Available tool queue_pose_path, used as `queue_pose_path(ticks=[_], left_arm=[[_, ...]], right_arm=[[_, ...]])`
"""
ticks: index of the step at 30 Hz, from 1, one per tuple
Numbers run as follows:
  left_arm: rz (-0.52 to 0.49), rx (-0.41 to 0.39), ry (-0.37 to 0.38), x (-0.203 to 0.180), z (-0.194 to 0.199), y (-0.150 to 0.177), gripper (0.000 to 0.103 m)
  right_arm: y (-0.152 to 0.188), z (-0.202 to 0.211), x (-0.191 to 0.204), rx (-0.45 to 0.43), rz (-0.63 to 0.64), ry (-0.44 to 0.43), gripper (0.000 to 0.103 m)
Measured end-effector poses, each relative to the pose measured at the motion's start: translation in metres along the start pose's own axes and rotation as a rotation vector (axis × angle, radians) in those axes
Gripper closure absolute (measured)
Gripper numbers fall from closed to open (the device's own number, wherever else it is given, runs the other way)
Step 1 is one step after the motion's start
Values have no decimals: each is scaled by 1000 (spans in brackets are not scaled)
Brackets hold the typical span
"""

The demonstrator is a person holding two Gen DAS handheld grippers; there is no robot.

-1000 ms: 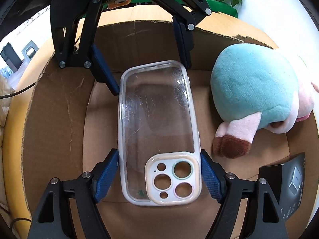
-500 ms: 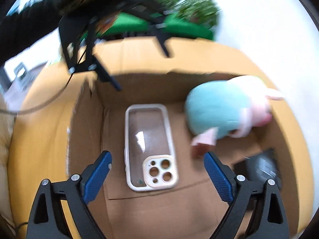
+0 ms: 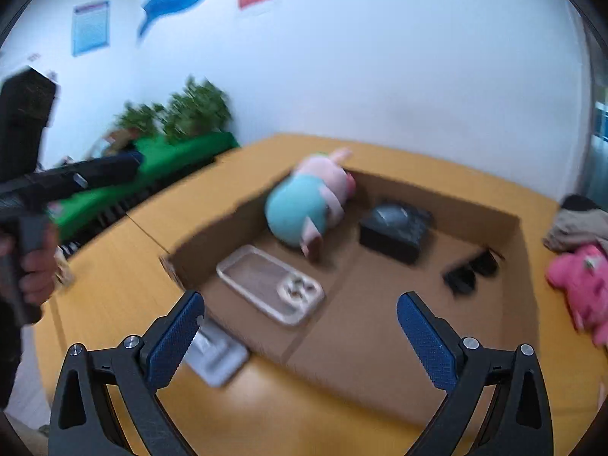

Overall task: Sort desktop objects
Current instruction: 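Lower the phone case into the box and open the right gripper, then withdraw the right gripper and move the left gripper toward the white phone stand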

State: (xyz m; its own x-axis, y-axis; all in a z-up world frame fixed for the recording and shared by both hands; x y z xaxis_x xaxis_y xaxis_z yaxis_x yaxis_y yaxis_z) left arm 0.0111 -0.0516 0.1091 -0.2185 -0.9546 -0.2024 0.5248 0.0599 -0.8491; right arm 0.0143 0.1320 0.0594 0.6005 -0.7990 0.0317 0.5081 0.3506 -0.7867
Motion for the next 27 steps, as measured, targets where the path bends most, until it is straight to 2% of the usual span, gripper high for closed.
queue_pose_path(ticks=[5,14,15,16,18,19,20,21,23,24,25,27], left_arm=[[40,-32,-30,-30,14,29,22],[86,-40,-47,-53,33,41,24],[85,-40,-42,-55,34,42,37],[75,-34,-35,-58,33,43,68],[54,-2,-38,-64,30,47,97],[45,14,-36,-66,28,49,97],[43,15,-29,-68,27,51,97],[44,16,-18,-70,27,52,97],[53,19,-13,-70,26,52,94],[60,24,-26,-69,25,52,81],[65,27,-39,-67,25,52,58],[80,9,-61,-63,26,51,33]], right_arm=[[23,26,-4,3,-19,90,0],[50,77,-21,-36,-107,182,0],[52,84,-23,-51,-117,189,0],[54,91,-26,-70,-130,198,0],[56,102,-30,-98,-152,191,2],[57,106,-32,-110,-160,175,5],[57,108,-33,-116,-167,165,20],[58,110,-35,-116,-177,155,46],[60,108,-38,-100,-189,142,74],[61,106,-39,-90,-186,152,75],[61,105,-40,-86,-184,161,75],[62,104,-40,-94,-190,155,74]])
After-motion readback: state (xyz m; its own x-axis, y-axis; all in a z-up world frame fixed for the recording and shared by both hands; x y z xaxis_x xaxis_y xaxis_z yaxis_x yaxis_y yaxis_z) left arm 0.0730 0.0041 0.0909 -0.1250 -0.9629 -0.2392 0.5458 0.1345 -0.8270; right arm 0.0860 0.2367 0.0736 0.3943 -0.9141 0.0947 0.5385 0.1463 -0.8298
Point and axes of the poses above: each gripper's, at about its wrist camera, not at the fingertips, and z roughly against the way its jaws point, x to its left, y to its underside, the point moved 5 cm from there along -z, roughly the way its jaws point, and after that the axes turned 3 degrees about -y, right-handed, at the moved point
